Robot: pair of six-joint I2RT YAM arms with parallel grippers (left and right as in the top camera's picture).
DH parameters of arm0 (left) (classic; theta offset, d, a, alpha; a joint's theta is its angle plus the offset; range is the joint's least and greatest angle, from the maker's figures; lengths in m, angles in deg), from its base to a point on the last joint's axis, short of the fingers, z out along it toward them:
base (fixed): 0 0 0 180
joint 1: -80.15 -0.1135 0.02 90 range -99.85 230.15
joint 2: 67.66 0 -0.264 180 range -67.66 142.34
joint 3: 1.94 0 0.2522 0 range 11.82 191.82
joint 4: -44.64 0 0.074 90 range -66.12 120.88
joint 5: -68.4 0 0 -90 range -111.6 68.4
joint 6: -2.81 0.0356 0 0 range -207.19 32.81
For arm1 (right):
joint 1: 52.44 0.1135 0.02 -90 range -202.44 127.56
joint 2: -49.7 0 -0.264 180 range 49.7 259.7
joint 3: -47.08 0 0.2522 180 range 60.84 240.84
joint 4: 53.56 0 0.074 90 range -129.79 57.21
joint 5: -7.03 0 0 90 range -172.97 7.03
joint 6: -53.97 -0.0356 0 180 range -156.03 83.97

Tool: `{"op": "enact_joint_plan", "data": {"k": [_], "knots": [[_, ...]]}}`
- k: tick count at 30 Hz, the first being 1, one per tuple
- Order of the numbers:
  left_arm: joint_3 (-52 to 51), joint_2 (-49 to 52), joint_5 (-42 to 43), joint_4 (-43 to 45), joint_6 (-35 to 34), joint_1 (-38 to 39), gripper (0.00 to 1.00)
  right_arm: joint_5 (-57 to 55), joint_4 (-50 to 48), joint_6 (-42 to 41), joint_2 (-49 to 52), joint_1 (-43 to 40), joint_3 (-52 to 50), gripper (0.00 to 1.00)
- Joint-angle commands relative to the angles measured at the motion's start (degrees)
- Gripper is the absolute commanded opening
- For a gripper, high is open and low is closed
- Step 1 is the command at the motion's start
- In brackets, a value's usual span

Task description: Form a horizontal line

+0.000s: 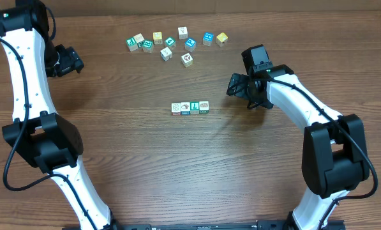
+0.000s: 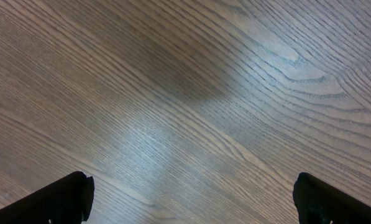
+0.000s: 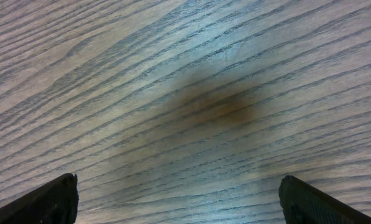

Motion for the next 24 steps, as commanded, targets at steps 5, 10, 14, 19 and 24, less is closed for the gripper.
{"op": "enact_joint_plan", "data": {"k": [5,10,14,19,24], "knots": [[-0.3,-0.1,-0.5,-0.1,-0.8,0.8,1.00,-0.6,-0.1,0.2,-1.8,-0.1,-0.2,1.00],[-0.3,-0.1,-0.5,-0.1,-0.8,0.8,0.99,0.1,0.5,0.2,-1.7,-0.1,-0.3,1.00],[-0.3,-0.1,-0.5,-0.1,-0.8,0.8,1.00,0.3,0.9,0.2,-3.0,0.3,-0.3,1.00],[-0.3,-0.1,-0.5,-0.1,-0.8,0.8,1.00,0.5,0.8,5.4,-7.3,1.3,-0.3,1.00],[-0.3,-0.1,-0.5,-0.1,-0.8,0.8,1.00,0.7,0.8,12.3,-13.4,1.4,-0.3,1.00]]}}
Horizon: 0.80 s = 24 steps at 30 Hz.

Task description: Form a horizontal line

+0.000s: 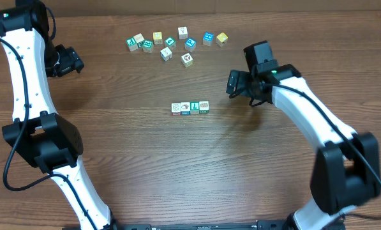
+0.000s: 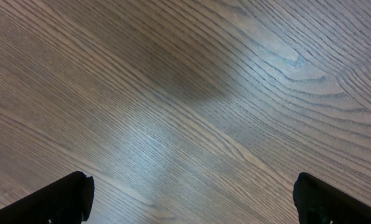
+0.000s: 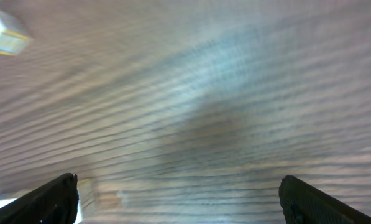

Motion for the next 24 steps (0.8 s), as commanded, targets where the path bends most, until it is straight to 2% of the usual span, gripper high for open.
{"op": "enact_joint_plan", "data": {"k": [1,19,24], "knots": [[-0.3,-0.1,-0.5,-0.1,-0.8,0.8,1.00,0.2,-0.4,6.5,-6.7,0.2,-0.2,1.00],[-0.3,-0.1,-0.5,-0.1,-0.8,0.8,1.00,-0.8,1.4,7.0,-25.7,-0.6,-0.2,1.00],[-0.3,-0.1,-0.5,-0.1,-0.8,0.8,1.00,-0.6,0.0,9.5,-29.4,-0.5,-0.2,1.00]]}}
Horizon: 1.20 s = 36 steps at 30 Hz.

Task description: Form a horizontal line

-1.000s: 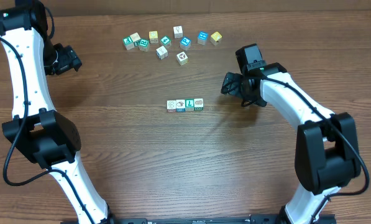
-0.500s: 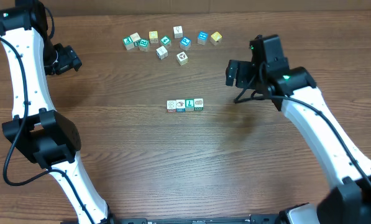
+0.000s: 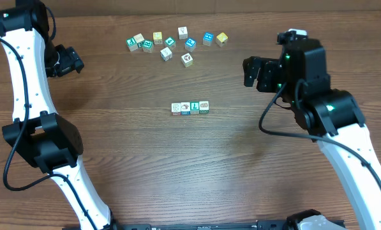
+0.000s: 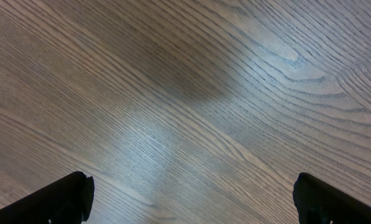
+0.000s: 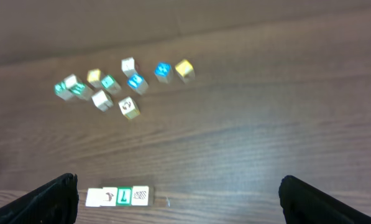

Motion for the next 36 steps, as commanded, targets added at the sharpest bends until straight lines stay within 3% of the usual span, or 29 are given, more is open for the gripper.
{"op": "enact_joint_plan", "data": {"k": [1,7,16,23,36], "knots": [[-0.3,-0.1,-0.5,-0.1,-0.8,0.8,1.00,-0.3,-1.8,2.5,-2.8,-0.4,-0.2,1.00],[-0.3,-0.1,-0.5,-0.1,-0.8,0.8,0.99,2.9,-7.7,8.3,-5.1,-0.4,-0.2,1.00],[-0.3,-0.1,-0.5,-0.1,-0.8,0.8,1.00,4.9,-12.2,10.0,-9.5,-0.4,-0.2,1.00],[-0.3,-0.1,-0.5,-0.1,-0.8,0.8,1.00,10.6,-14.1,18.8,-12.2,-1.0,-0.2,1.00],[-0.3,-0.1,-0.5,-0.1,-0.8,0.8,1.00,16.2,-12.9,20.0,-16.4,-7.1,-1.6,1.00]]}}
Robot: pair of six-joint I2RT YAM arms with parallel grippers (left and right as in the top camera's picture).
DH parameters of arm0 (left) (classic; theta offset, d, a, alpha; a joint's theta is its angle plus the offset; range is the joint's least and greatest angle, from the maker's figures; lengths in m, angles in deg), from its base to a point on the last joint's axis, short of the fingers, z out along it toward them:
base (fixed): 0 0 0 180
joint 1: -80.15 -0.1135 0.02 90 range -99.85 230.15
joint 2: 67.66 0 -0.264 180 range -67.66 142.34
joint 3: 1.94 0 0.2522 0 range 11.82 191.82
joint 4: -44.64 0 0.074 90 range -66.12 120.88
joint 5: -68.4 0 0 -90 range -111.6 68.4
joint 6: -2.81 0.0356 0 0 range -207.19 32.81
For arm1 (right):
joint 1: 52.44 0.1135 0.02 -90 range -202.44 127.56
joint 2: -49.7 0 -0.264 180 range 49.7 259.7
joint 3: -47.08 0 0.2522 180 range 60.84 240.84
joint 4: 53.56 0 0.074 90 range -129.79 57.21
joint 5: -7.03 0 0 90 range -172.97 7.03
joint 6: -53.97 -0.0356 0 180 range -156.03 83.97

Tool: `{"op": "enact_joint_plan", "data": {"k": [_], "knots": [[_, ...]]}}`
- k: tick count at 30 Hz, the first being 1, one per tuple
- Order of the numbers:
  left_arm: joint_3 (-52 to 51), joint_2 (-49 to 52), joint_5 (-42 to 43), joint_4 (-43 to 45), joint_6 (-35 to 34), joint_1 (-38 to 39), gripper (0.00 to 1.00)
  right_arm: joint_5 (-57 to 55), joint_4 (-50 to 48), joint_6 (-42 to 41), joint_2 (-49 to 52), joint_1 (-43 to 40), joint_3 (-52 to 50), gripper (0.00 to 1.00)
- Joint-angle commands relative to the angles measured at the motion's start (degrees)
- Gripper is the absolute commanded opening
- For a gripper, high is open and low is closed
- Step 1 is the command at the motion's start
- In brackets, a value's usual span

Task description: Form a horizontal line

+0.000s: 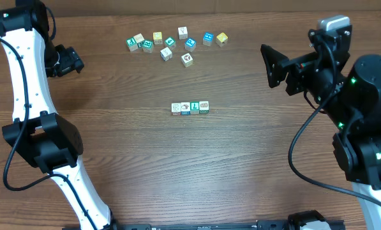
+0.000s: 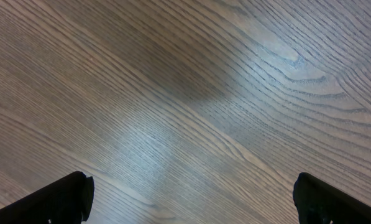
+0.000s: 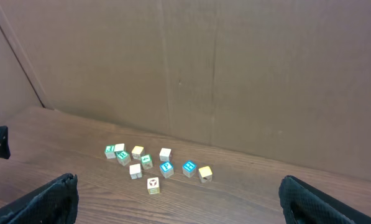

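Note:
A short row of several letter blocks [image 1: 190,108] lies side by side at the table's middle. Several loose blocks [image 1: 177,41] are scattered at the back; the right wrist view shows this cluster [image 3: 154,165] too. My right gripper [image 1: 274,66] is held high at the right, open and empty, far from the row, its fingertips [image 3: 48,199] at the frame's lower corners. My left gripper [image 1: 74,62] hangs at the far left, open, with only bare wood between its fingertips [image 2: 61,199]. The row is out of both wrist views.
A brown cardboard wall [image 3: 204,68] stands behind the table's back edge. Bare wooden table [image 1: 145,166] stretches in front of the row and on both of its sides.
My right arm is higher and further right. Its camera now takes in the back wall and the loose cluster, and the row has dropped out of its view. The left arm has not moved.
My right gripper was open and low over bare wood just right of the row. It then stood a little further back, then lifted with cluster and row in its view, and now is high at the right. The blocks and left arm stayed put.

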Motion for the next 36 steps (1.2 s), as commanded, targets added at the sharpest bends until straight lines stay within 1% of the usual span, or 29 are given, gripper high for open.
{"op": "enact_joint_plan", "data": {"k": [1,5,12,15,23,30,36], "knots": [[-0.3,-0.1,-0.5,-0.1,-0.8,0.8,1.00,1.4,-0.3,1.9,-3.0,-0.4,-2.2,1.00],[-0.3,-0.1,-0.5,-0.1,-0.8,0.8,1.00,1.5,-5.9,2.5,-6.9,-0.5,-9.2,1.00],[-0.3,-0.1,-0.5,-0.1,-0.8,0.8,1.00,1.4,-21.7,3.2,-15.7,-0.7,-25.6,1.00],[-0.3,-0.1,-0.5,-0.1,-0.8,0.8,1.00,1.5,-26.0,3.1,-19.0,-1.6,-30.4,1.00],[-0.3,-0.1,-0.5,-0.1,-0.8,0.8,0.99,1.5,-30.3,3.1,-25.4,-2.8,-36.4,1.00],[-0.3,-0.1,-0.5,-0.1,-0.8,0.8,1.00,1.6,-38.8,3.1,-29.6,-2.8,-40.4,1.00],[-0.3,-0.1,-0.5,-0.1,-0.8,0.8,0.99,2.0,-39.8,3.1,-34.7,-2.8,-44.3,1.00]]}}
